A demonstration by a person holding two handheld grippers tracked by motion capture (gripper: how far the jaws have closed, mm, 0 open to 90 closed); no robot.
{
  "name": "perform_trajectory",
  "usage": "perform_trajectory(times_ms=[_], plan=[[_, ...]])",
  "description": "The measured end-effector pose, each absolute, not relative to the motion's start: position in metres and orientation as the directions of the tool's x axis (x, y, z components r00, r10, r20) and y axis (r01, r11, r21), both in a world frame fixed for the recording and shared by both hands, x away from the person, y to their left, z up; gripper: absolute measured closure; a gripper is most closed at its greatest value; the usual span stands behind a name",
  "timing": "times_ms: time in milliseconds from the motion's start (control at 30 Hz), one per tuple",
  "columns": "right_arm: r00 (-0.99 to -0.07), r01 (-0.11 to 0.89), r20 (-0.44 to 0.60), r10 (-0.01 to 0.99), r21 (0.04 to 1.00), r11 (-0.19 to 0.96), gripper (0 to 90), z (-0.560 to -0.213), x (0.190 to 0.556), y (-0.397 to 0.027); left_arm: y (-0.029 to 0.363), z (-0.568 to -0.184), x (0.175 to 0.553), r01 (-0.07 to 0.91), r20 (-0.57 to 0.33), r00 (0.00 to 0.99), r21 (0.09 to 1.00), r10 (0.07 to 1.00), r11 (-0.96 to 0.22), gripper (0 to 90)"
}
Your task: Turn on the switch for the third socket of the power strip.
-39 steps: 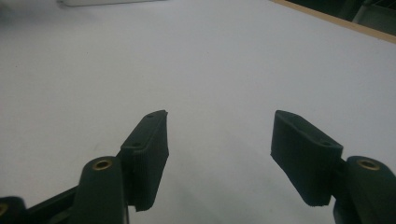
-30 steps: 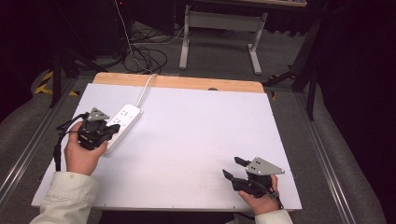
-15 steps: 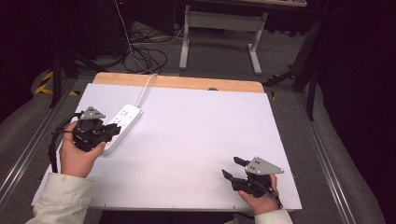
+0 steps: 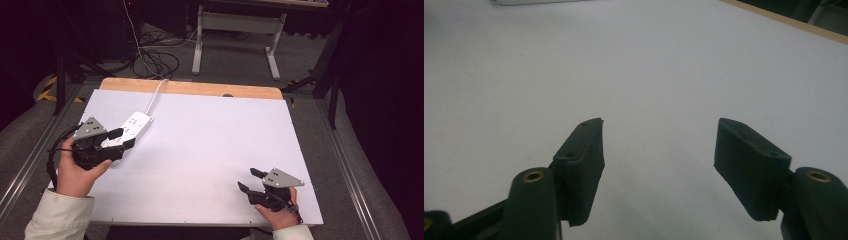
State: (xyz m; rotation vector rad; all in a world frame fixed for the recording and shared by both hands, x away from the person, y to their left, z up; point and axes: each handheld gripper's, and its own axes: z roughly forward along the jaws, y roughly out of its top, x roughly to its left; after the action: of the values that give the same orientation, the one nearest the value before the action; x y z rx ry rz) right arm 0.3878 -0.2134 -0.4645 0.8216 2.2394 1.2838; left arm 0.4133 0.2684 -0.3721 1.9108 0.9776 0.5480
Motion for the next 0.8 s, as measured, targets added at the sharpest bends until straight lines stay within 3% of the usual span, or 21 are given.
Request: perform_trajectory(times_ms=[67, 233, 367, 500, 800], plan=[[-0.733, 0.279, -0.073, 0.676, 0.875, 0.397, 37.0, -0.464, 0.388, -0.214, 0.267, -0.370, 0.408, 0.397, -0.001, 0.595, 0.870, 0.803, -0.293, 35.5], [-0.733, 0.277, -0.074, 0.677, 0.876, 0.396, 37.0, -0.464, 0.388, -0.214, 0.267, -0.372, 0.394, 0.369, -0.011, 0.612, 0.888, 0.791, -0.273, 30.5], [-0.731, 0.277, -0.071, 0.679, 0.878, 0.390, 37.0, -0.464, 0.387, -0.215, 0.272, -0.380, 0.383, 0.388, -0.087, 0.621, 0.898, 0.779, -0.209, 33.0], [-0.733, 0.275, -0.070, 0.677, 0.879, 0.388, 37.0, -0.463, 0.387, -0.214, 0.276, -0.387, 0.376, 0.326, -0.033, 0.643, 0.916, 0.765, -0.235, 29.5], [-0.733, 0.273, -0.074, 0.676, 0.879, 0.392, 37.0, -0.463, 0.387, -0.215, 0.280, -0.403, 0.363, 0.293, -0.021, 0.677, 0.924, 0.736, -0.244, 22.3]])
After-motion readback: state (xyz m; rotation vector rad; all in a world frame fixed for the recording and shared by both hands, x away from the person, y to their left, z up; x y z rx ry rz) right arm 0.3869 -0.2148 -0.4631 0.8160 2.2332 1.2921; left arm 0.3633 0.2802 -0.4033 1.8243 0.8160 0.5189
